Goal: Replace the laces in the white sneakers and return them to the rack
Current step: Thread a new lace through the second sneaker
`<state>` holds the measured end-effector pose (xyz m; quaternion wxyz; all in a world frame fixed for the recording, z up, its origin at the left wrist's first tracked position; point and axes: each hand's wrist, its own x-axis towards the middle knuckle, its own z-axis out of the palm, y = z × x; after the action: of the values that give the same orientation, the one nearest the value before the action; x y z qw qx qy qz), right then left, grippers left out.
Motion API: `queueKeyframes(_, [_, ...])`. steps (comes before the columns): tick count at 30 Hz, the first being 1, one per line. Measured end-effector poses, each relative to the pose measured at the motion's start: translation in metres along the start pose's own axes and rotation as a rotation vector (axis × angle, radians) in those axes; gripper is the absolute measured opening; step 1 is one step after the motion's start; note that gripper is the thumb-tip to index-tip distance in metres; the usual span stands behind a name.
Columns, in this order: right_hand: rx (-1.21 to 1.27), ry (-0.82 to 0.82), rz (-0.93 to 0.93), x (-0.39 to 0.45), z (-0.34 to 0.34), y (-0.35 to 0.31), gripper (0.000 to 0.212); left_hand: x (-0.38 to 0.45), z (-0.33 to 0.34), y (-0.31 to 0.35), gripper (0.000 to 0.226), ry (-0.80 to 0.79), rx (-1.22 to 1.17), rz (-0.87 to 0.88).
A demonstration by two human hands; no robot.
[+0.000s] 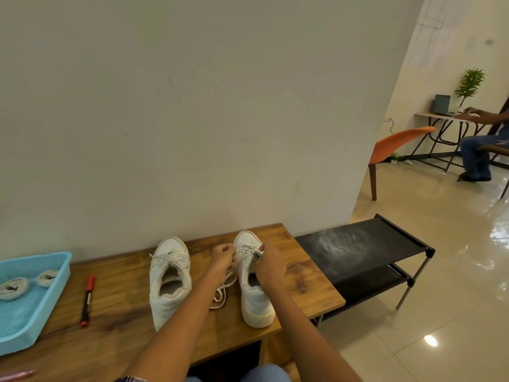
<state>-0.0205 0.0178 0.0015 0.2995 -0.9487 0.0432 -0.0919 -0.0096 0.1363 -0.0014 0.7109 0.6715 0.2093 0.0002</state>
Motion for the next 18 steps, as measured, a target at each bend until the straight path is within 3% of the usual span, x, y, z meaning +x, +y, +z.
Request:
queueKeyframes(4, [0.073,-0.002,0.008,-0.002,-0.002,-0.001,0.023,-0.006,-0.015,0.028,0.012,0.169,-0.333,0.086])
queueKeyframes(8, [0.099,0.131,-0.055,-0.003,-0.006,-0.004,0.029,-0.029,-0.034,0.061,0.013,0.035,-0.584,0.142])
queueKeyframes(11, [0.342,0.222,-0.192,-0.004,-0.018,-0.022,0.022,-0.039,-0.04,0.074,0.022,-0.11,-0.657,0.104])
queueKeyframes(14, [0.721,-0.175,-0.247,-0.015,-0.034,-0.054,0.03,-0.046,-0.032,0.078,0.038,-0.197,-0.622,0.086])
queueKeyframes(16, [0.776,-0.43,-0.198,-0.017,-0.043,-0.07,0.037,-0.048,-0.024,0.08,0.045,-0.186,-0.565,0.075])
queueKeyframes(18, [0.693,-0.535,-0.155,-0.014,-0.058,-0.073,0.036,-0.046,-0.02,0.079,0.041,-0.113,-0.469,0.082])
